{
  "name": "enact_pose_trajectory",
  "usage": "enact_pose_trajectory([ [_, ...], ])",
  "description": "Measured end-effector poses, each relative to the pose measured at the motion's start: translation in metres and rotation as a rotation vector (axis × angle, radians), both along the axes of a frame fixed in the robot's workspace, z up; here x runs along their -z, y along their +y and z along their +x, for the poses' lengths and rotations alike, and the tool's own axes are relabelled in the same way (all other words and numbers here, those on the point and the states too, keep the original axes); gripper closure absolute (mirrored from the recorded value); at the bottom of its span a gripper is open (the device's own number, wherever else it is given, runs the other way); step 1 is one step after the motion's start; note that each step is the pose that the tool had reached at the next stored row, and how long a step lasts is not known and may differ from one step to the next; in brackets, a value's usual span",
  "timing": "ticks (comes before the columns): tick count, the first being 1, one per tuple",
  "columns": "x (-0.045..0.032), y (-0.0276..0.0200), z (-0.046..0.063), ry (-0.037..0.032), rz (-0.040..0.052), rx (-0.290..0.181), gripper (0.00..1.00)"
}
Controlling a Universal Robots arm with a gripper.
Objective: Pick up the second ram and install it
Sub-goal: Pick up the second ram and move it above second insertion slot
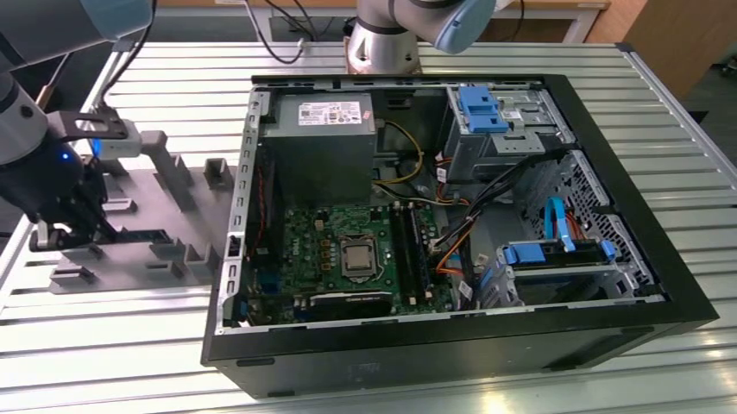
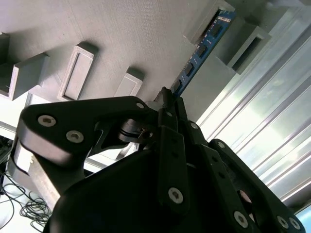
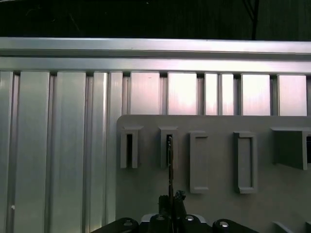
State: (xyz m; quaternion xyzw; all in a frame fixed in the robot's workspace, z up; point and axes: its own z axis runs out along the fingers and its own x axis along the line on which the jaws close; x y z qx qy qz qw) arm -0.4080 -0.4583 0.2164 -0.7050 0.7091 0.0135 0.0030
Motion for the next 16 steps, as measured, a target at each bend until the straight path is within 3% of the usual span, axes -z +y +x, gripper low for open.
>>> enact_pose_trajectory([
  [16, -0.0104, 0.0, 0.0, -0.0001, 0.0001, 0.0, 0.86],
])
